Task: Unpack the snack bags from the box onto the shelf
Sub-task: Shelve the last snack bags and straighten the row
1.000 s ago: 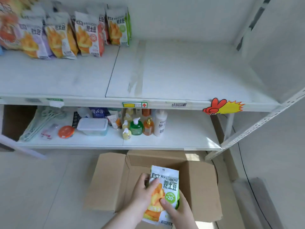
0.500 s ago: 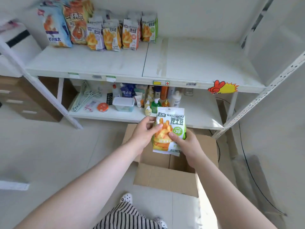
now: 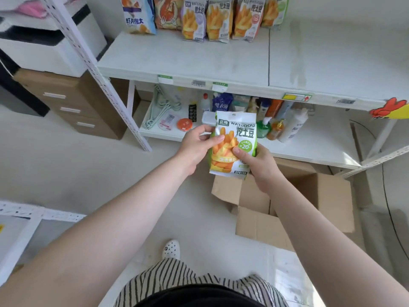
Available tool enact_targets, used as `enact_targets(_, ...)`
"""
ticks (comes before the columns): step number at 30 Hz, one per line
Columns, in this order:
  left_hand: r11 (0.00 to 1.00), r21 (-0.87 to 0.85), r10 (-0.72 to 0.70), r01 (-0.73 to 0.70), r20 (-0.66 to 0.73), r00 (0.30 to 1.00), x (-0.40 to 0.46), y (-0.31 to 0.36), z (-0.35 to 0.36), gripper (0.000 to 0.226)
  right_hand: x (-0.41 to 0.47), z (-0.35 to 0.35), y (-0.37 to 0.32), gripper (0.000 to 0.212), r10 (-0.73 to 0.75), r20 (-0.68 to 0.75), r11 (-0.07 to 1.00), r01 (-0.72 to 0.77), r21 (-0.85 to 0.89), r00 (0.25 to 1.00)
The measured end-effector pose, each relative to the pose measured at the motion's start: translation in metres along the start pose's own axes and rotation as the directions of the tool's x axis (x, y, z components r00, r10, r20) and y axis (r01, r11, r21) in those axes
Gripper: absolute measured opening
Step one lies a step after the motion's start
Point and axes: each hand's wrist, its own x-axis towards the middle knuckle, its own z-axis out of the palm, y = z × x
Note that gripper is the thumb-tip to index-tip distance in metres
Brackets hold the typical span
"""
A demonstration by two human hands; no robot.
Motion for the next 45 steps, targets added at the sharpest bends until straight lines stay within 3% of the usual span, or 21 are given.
enact_targets(5,0.998,0.054,0.021,-0.021,0.007,1.0,0.036,0.027,-0.079,0.017,0.045,0.075,-0.013,0.031,0.004,-0.029,0.998,-0.002,0.064,1.0)
enact_targets(9,0.996,0.082,0.042,-0.048,0.073,0.996,0.064,0.048,-0.098,0.014,0.065,0.095,-0.028,0.025,0.007,-0.068,0.996,0.0,0.088,0.998)
enact_targets(14,0.995,0.048,0.076,-0.083,0.132,0.988,0.11,0.075,-0.088,0.013,0.105,0.082,-0.058,0.046,-0.024,-0.141,0.998,0.032,0.058,0.99)
enact_targets(18,0.991,0.052,0.117,-0.124,0.11,0.987,0.155,0.107,-0.071,0.013,0.151,0.064,-0.086,0.031,-0.058,-0.158,0.997,0.066,0.049,0.986)
enact_targets(22,0.986,0.075,0.143,-0.151,0.106,0.984,0.198,0.138,-0.059,0.013,0.196,0.046,-0.114,0.042,-0.093,-0.146,0.994,0.1,0.043,0.985)
enact_targets(27,0.95,0.192,0.22,-0.245,0.144,0.965,0.25,0.168,-0.046,0.019,0.236,0.022,-0.145,0.029,-0.127,-0.176,0.992,0.124,-0.024,0.976)
enact_targets(30,0.912,0.267,0.27,-0.311,0.18,0.946,0.279,0.188,-0.032,0.029,0.252,0.008,-0.165,0.029,-0.153,-0.206,0.988,0.155,-0.006,0.966)
enact_targets(32,0.898,0.253,0.309,-0.359,0.217,0.926,0.299,0.2,-0.02,0.041,0.262,0.0,-0.177,0.04,-0.175,-0.24,0.984,0.179,-0.005,0.955)
enact_targets(34,0.881,0.238,0.345,-0.409,0.269,0.9,0.321,0.215,-0.008,0.052,0.273,-0.011,-0.186,0.037,-0.196,-0.279,0.98,0.194,-0.035,0.94)
enact_targets(36,0.838,0.272,0.376,-0.472,0.339,0.862,0.342,0.23,0.004,0.055,0.282,-0.024,-0.191,0.033,-0.202,-0.314,0.979,0.192,-0.065,0.928)
enact_targets(39,0.668,0.416,0.407,-0.617,0.49,0.771,0.369,0.249,0.026,0.046,0.294,-0.046,-0.197,0.035,-0.217,-0.354,0.976,0.193,-0.103,0.91)
enact_targets(45,0.529,0.519,0.359,-0.672,0.58,0.731,0.402,0.27,0.073,0.026,0.313,-0.1,-0.198,0.041,-0.232,-0.377,0.961,0.152,-0.229,0.897)
